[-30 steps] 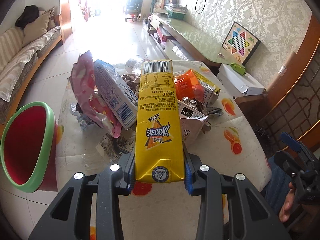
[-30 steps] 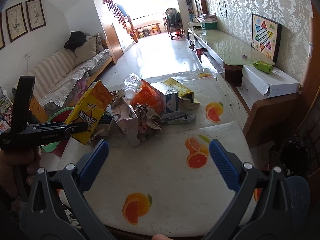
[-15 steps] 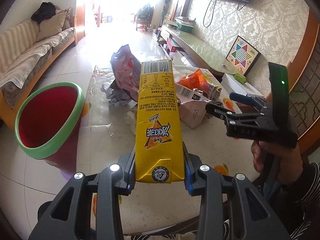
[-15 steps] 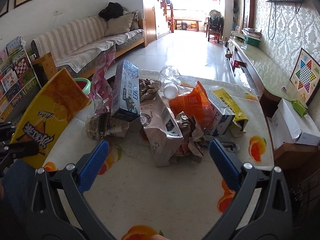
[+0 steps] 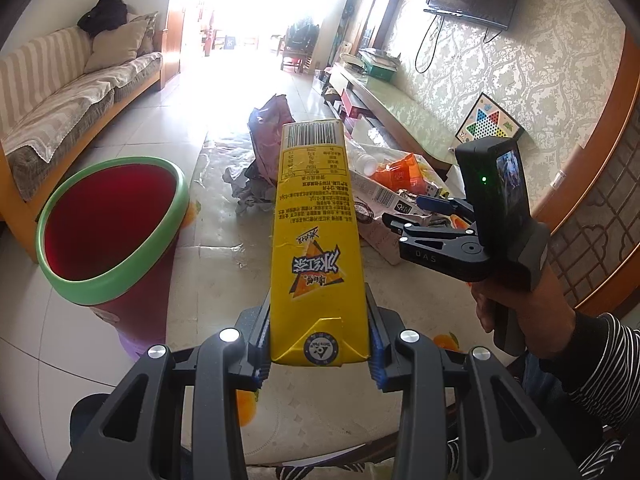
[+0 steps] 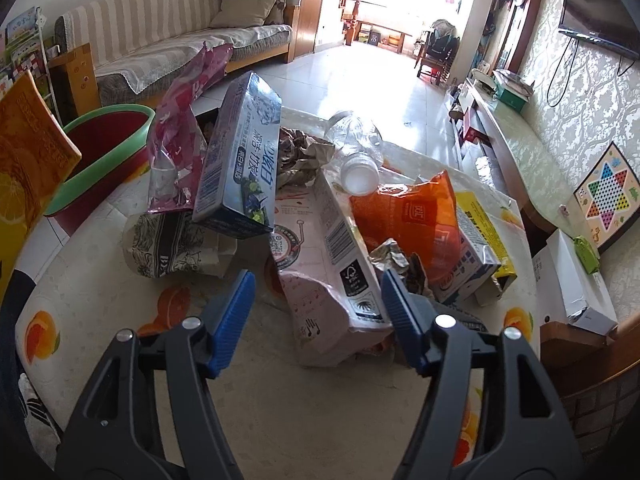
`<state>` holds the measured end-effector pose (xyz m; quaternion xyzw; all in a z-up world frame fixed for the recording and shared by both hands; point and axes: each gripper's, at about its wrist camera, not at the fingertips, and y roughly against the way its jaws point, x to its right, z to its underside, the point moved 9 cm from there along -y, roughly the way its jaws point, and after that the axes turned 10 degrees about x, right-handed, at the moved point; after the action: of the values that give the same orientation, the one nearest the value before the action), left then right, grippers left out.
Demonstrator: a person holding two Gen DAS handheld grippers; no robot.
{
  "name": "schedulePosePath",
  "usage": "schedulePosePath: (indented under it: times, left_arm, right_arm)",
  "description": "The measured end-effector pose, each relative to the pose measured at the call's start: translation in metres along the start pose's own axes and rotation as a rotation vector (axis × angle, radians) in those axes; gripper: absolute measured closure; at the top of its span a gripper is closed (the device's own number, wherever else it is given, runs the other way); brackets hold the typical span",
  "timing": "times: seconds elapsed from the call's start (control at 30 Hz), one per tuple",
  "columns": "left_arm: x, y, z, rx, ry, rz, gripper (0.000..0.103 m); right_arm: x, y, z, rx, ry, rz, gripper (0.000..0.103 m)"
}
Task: Collect trash
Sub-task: 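Carry the yellow carton with the left tool while the right tool grasps the drink carton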
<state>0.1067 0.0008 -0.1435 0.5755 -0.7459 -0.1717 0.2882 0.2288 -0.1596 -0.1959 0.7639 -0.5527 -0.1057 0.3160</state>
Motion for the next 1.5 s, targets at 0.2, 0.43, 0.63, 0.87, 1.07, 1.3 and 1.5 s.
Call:
schedulePosePath:
  times: [0.2,0.43,0.63,0.87,1.07,1.3,1.5]
  left_arm:
    - [-0.001,-0.002,0.001,0.003,0.014,0.004,0.068]
    - [-0.001,-0.003,0.003,-0.001,0.021,0.006,0.068]
    - [0.001,-0.004,0.001,0.005,0.011,0.008,0.068]
    - [0.003,-0.002,0.003,0.007,0.009,0.009,0.068]
    - [0.001,-0.004,0.006,0.001,0.015,0.011,0.068]
    - [-0.001,-0.005,0.007,0.002,0.023,0.012,0.068]
    - [-0.007,-0.004,0.006,0.008,0.038,0.010,0.068]
  right_arm:
    - [-0.004,0.001,0.005,0.004,0.105,0.033,0.053]
    - [0.009,0.009,0.003,0.014,0.057,0.028,0.080]
    - [0.005,0.030,-0.001,0.040,0.030,0.006,0.103]
    - [0.019,0.038,-0.004,0.037,-0.064,-0.005,0.081]
    - [0.018,0.031,-0.031,0.089,-0.073,-0.070,0.024]
    - [0.014,-0.016,-0.043,-0.033,-0.051,-0.086,0.033]
    - [0.005,-0.054,-0.026,-0.211,0.021,-0.121,0.046]
